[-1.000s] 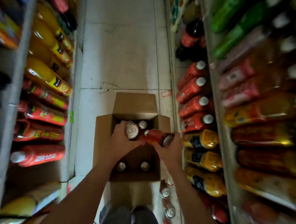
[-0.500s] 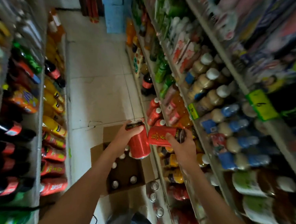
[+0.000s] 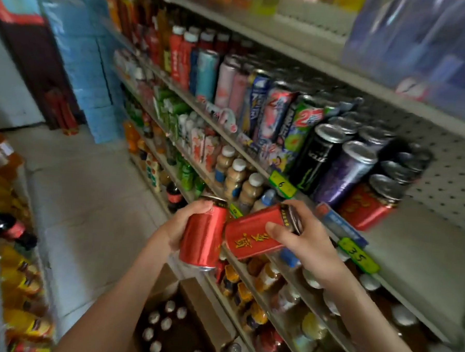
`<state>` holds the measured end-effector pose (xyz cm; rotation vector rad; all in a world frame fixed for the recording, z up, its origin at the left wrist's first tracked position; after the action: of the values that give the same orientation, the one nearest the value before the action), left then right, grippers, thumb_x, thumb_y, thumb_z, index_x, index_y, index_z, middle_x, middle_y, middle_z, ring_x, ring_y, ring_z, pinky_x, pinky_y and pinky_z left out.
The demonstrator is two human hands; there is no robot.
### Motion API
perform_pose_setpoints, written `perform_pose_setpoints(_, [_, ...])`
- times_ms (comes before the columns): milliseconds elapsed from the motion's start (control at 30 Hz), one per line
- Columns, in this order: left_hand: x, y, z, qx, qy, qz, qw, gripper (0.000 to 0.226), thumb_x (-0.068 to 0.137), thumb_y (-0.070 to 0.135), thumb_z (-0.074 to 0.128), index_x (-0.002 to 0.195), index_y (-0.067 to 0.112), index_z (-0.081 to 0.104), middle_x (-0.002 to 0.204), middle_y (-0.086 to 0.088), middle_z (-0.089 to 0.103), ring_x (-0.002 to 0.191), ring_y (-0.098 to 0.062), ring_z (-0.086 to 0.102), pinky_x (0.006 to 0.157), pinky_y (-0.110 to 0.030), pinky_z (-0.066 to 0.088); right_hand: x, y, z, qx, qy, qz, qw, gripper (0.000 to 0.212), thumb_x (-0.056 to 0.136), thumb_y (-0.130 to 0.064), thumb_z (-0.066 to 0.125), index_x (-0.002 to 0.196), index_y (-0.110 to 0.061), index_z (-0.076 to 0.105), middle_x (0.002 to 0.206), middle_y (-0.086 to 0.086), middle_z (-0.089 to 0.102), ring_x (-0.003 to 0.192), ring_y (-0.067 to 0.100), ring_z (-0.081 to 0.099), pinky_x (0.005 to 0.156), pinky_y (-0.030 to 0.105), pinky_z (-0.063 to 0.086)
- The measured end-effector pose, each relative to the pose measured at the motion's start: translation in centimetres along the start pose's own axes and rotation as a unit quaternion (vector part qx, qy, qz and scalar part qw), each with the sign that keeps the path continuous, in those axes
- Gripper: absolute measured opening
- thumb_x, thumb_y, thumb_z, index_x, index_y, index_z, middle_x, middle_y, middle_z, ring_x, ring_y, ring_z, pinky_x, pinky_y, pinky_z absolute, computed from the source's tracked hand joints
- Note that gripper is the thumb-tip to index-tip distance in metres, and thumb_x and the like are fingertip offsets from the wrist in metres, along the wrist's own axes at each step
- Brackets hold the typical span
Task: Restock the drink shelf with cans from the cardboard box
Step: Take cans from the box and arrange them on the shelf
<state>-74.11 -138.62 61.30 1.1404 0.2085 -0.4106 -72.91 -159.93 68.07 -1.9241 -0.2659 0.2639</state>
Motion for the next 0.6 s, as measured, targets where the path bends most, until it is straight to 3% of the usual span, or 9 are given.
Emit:
perform_pose_setpoints(100, [0.3,2.3,3.7,0.022,-0.065,0.038,0.997,0.085,0.012,0.051,0.092,0.081,0.007,0.068,0.066,-0.011,0.069,0.055,-0.021,0.067,0.050,-0.027,0.056,-2.4,-3.1,-3.5,-0.007,0.028,-0.039,0.999,0.054,0.056,-0.054,0.071,0.102,-0.030,0.054,0.090,0.010,0.066,0.075,0.017,0.064,0.069,0.036,0.052])
perform_pose_setpoints(167, [0.2,3.8,6.3,0.057,-0.093,0.062,0.992,0.081,0.008,0.053,0.091,0.073,0.009,0.073,0.064,-0.010,0.070,0.054,-0.020,0.068,0.049,-0.027,0.055,-3.8,-4.3,-6.2,-0.017,0.050,-0.051,0.997,0.055,0.055,-0.051,0.071,0.101,-0.027,0.055,0.081,0.002,0.067,0.068,0.014,0.063,0.060,0.028,0.052])
perform_pose_setpoints(267, [0.7,5.5,9.9,0.084,-0.148,0.097,0.981,0.090,0.010,0.052,0.092,0.084,0.006,0.071,0.070,-0.011,0.072,0.058,-0.022,0.070,0.050,-0.029,0.056,-5.8,-5.0,-10.5,-0.049,0.104,-0.049,0.992,0.058,0.053,-0.054,0.071,0.105,-0.032,0.055,0.091,-0.004,0.069,0.083,0.010,0.067,0.075,0.028,0.054])
perform_pose_setpoints(333, [0.4,6.5,12.6,0.096,-0.217,0.119,0.964,0.076,0.023,0.052,0.092,0.083,0.010,0.075,0.079,-0.014,0.073,0.066,-0.026,0.071,0.055,-0.034,0.058,-7.0,-4.9,-13.1,-0.065,0.142,-0.038,0.987,0.065,0.051,-0.058,0.071,0.109,-0.033,0.055,0.101,-0.006,0.067,0.094,0.009,0.065,0.085,0.031,0.052])
perform_pose_setpoints(433, [0.2,7.8,15.5,0.110,-0.284,0.152,0.940,0.063,0.038,0.054,0.090,0.085,0.014,0.076,0.084,-0.013,0.073,0.071,-0.027,0.071,0.060,-0.036,0.058,-7.4,-4.4,-16.6,-0.085,0.190,-0.019,0.978,0.072,0.046,-0.061,0.069,0.109,-0.029,0.054,0.101,-0.008,0.066,0.092,0.009,0.065,0.082,0.027,0.051])
perform_pose_setpoints(600, [0.9,8.4,20.4,0.147,-0.347,0.165,0.911,0.060,0.052,0.052,0.086,0.096,0.014,0.072,0.094,-0.016,0.071,0.079,-0.031,0.069,0.065,-0.040,0.056,-6.8,-1.6,-22.9,-0.092,0.296,0.031,0.950,0.082,0.044,-0.055,0.076,0.111,-0.017,0.047,0.099,-0.007,0.059,0.088,0.006,0.058,0.075,0.028,0.047])
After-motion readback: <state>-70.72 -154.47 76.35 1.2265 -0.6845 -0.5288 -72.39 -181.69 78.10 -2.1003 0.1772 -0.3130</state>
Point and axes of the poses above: each hand's wrist, its own x-axis towards the middle knuckle, its own z-axis out of the palm, y = z × x, the point moved 5 cm from there along x, towards the middle knuckle
